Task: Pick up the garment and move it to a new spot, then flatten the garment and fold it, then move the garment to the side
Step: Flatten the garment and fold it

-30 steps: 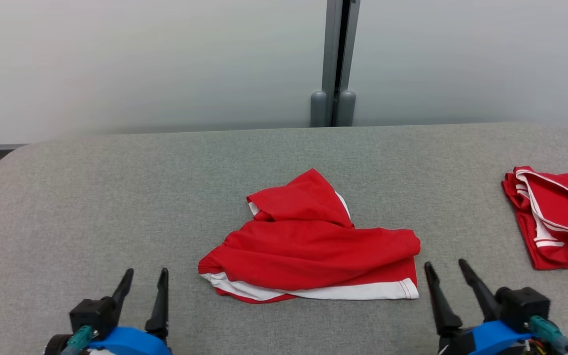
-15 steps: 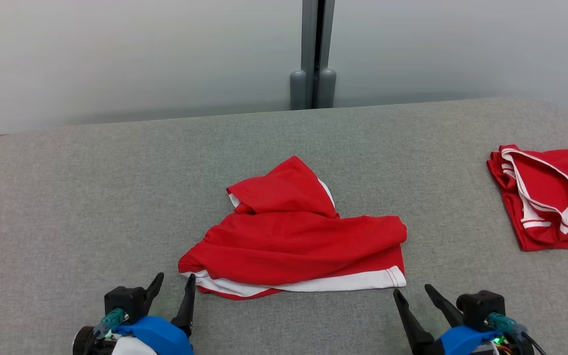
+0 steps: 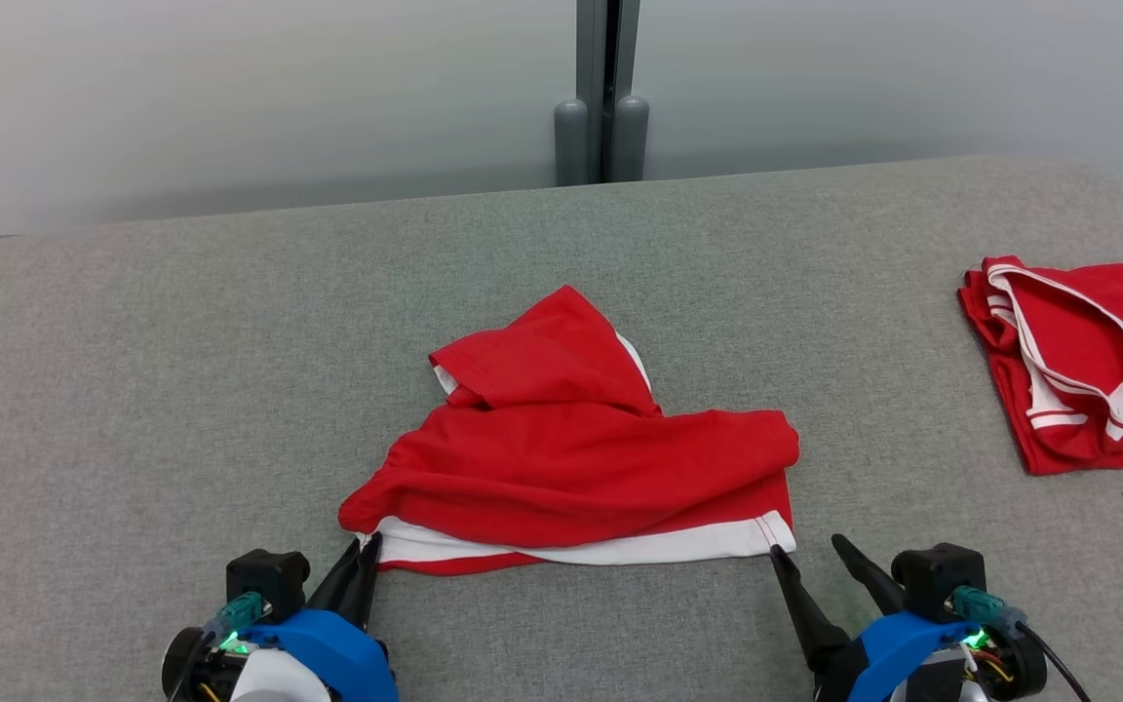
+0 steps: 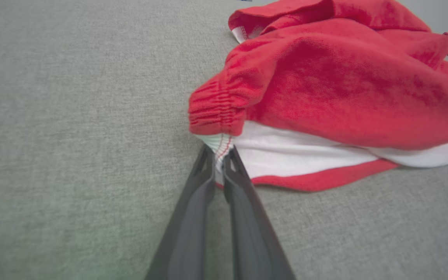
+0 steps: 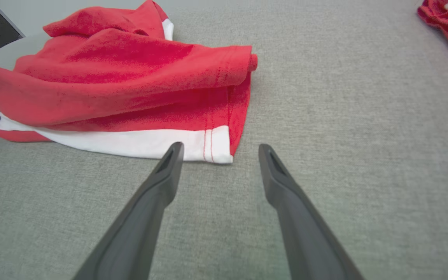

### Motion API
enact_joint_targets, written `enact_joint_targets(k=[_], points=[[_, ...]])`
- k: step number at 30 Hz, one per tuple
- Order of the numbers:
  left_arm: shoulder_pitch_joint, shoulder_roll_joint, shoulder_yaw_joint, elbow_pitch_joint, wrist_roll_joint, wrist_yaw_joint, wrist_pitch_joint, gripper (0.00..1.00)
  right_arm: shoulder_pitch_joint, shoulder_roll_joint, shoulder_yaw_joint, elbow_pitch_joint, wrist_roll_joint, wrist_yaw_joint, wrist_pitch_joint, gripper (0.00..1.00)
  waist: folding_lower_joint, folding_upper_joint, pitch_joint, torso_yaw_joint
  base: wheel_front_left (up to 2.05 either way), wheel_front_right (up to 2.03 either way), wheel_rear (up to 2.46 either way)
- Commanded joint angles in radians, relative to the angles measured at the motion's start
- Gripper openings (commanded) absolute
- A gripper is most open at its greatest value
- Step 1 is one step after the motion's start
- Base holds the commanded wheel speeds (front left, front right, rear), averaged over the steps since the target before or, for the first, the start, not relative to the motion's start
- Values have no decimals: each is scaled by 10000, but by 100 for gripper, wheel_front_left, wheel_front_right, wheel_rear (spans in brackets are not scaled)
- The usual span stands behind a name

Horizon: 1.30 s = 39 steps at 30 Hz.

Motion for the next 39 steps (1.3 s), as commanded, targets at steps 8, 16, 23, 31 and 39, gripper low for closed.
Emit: enact_joint_targets(k=[8,16,23,31,39], points=[[-402,149,-594,-35,-443,-20,-120,0,-698,-16,9,639,-125,1,-48,100,0,-1,259,130,0,0,0],[-652,180,-966,-124,-602,-20,-188,0,-1345,-15,125,1658,-472,1,239,100,0,-1,520,261,0,0,0],[-786,207,-1245,-289,-793,-20,-208,0,-1295,-3,394,1771,-370,1,412,0,0,-1,586,315,0,0,0],[-321,543,-778,-1947,-702,-21,-225,0,-873,-19,-475,-189,145,1,194,0,0,-1,215,187,0,0,0],[665,968,-424,-4834,-1703,-21,81,0,-194,-22,-1081,-3166,878,1,1241,0,0,-1,-144,17,0,0,0]])
